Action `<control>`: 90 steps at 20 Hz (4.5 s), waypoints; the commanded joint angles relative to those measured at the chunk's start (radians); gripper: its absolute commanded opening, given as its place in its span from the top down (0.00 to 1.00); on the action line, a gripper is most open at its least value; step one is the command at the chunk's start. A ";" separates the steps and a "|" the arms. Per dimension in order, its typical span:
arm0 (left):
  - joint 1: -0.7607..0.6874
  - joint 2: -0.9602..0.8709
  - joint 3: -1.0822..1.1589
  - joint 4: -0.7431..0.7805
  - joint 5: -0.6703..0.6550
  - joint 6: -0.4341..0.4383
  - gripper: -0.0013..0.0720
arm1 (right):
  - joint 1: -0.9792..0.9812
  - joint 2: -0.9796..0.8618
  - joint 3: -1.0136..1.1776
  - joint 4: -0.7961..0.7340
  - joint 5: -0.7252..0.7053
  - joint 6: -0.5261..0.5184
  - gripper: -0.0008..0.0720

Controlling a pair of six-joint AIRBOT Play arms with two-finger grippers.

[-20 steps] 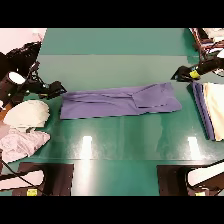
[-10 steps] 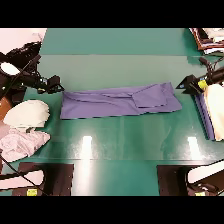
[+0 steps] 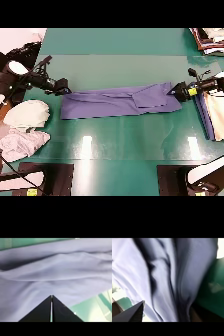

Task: Fold the shirts.

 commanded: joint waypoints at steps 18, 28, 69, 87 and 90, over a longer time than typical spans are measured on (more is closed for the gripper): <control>-0.451 -0.440 0.447 -0.008 0.106 -0.108 0.95 | 0.327 0.241 0.465 0.034 0.053 0.153 0.97; -0.506 -0.562 0.494 -0.122 0.201 -0.106 0.95 | 0.584 0.240 0.488 0.032 -0.054 0.116 0.97; 0.164 0.189 0.069 0.030 -0.146 0.011 0.95 | 0.565 -0.073 0.179 0.069 -0.183 0.077 0.04; -0.103 0.189 0.069 0.010 -0.066 0.021 0.95 | 0.492 -0.049 0.380 0.160 -0.203 0.076 0.97; -0.211 0.189 0.069 0.008 -0.027 0.020 0.95 | 0.267 0.106 0.259 0.159 -0.257 0.076 0.97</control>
